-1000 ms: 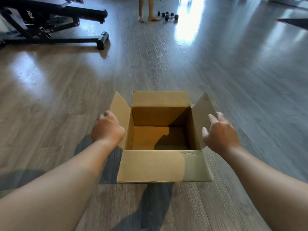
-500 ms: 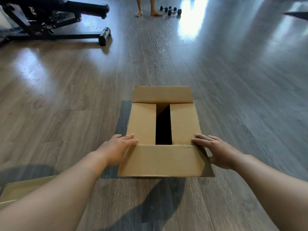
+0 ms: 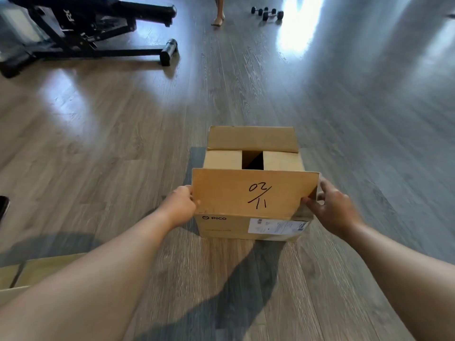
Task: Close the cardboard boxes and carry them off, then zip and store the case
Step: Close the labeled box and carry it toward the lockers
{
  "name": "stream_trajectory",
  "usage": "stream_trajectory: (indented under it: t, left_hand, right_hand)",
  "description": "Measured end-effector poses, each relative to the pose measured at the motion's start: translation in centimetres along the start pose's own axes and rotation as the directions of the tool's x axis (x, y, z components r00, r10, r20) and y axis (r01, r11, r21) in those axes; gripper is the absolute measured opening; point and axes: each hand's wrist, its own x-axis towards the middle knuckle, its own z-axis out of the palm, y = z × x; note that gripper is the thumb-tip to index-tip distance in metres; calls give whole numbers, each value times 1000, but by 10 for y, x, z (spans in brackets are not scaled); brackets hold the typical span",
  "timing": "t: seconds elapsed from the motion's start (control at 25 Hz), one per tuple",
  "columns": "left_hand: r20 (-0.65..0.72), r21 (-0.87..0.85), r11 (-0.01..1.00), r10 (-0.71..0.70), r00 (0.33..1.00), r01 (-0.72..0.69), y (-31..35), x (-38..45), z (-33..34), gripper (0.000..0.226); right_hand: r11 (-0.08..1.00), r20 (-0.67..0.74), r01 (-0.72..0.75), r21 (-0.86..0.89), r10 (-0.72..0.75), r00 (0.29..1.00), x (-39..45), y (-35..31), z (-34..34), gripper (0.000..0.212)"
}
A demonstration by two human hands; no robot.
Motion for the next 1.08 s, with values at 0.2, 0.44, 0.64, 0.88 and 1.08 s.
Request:
stream_trajectory:
  t: [0.2, 0.44, 0.64, 0.88, 1.08]
  left_hand:
    - [16, 180, 983, 24, 1000, -27, 14, 7, 25, 87]
    - [35, 311, 950, 3, 999, -13, 6, 19, 34, 74]
    - [-70, 175, 984, 26, 997, -14, 7, 33, 33, 57]
    - [-181, 212, 977, 15, 983, 24, 8, 43, 38, 48]
    - [-185, 235, 969, -31, 982, 75, 12, 43, 38, 50]
  right_hand:
    - [974, 3, -18, -228, 20, 1000, 25, -6, 19, 74]
    - [979, 65, -53, -196, 67, 996, 67, -1, 29, 64]
    - [985, 62, -122, -120, 130, 990, 111, -10, 24, 52]
    - [995, 25, -97, 16, 97, 995, 159, -20, 32, 52]
    - [909, 6, -162, 384, 173, 985, 187, -39, 29, 48]
